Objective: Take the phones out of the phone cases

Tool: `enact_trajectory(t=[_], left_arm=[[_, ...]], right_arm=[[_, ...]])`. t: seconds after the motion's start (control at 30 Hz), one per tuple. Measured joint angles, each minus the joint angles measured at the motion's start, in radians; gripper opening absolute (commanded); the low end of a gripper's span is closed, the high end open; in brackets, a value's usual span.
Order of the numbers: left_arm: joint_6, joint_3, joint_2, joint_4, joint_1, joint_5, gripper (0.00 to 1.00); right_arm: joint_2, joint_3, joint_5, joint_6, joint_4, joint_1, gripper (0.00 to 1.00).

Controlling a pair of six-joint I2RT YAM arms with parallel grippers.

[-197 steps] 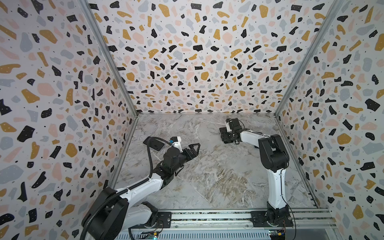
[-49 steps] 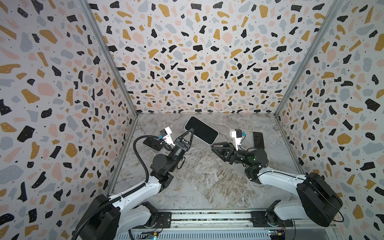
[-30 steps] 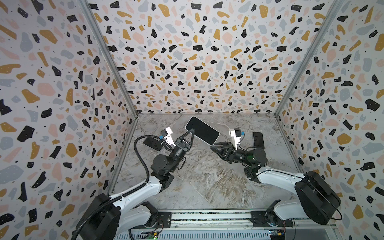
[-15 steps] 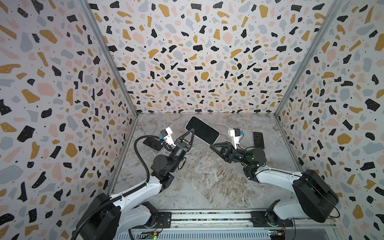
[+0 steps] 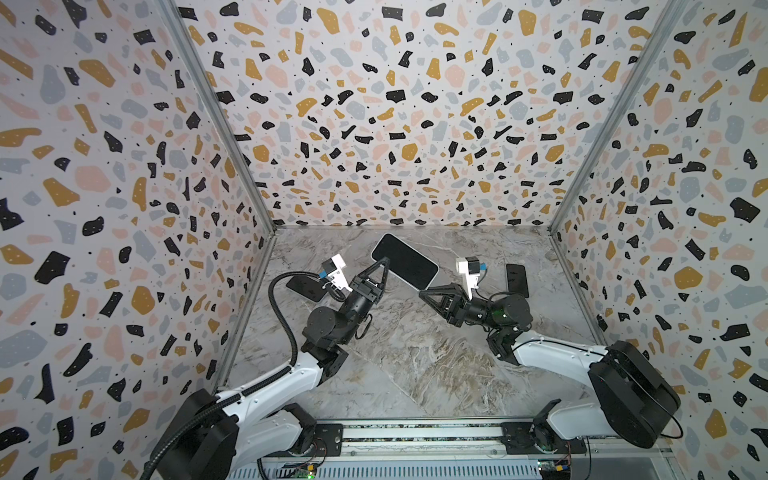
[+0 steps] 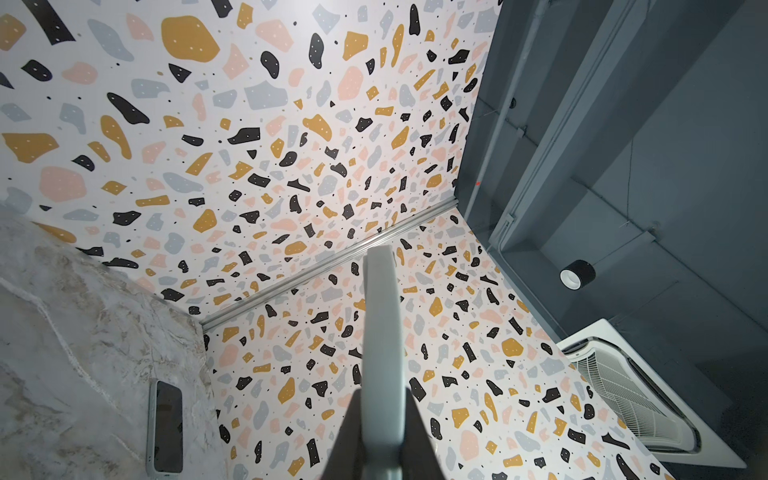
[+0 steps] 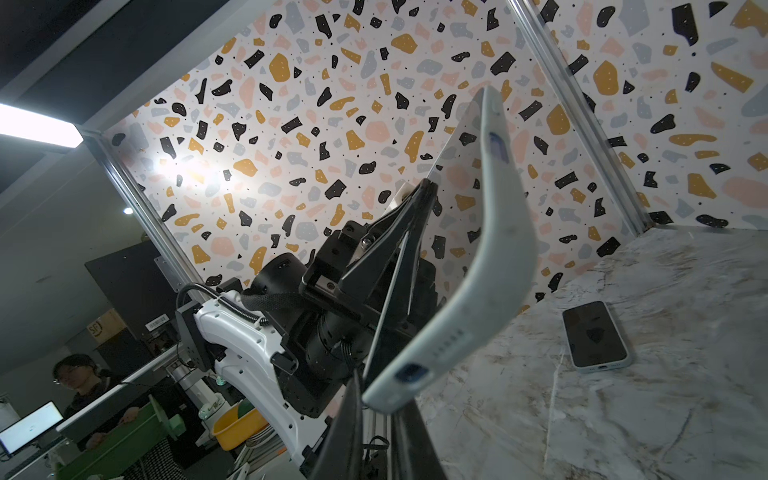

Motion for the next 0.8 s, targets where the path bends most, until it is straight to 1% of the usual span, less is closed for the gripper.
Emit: enact_trajectory(t=[0.2, 0.47, 0.67, 0.8], left_arm=[[-0.021, 0.039, 0.001, -0.087, 0.000, 0.009, 0.00], [-0.029, 0.045, 0.011, -0.132, 0.002, 0.018, 0.00], [-0.040, 0.062, 0.043, -0.132, 0.006, 0.034, 0.00], [-0.047, 0.077, 0.064, -0.129, 0.008, 0.048, 0.00]], right_arm=[[-0.071, 0.000, 0.024, -0.144, -0.156, 0.000, 0.00], [-0.144, 0.006, 0.090, -0.348, -0.400, 0.002, 0.00], [-0.177, 0.025, 0.134, -0.429, -0.518, 0.002, 0.00], [-0.201, 0.029, 0.163, -0.459, -0.564, 0.002, 0.00]])
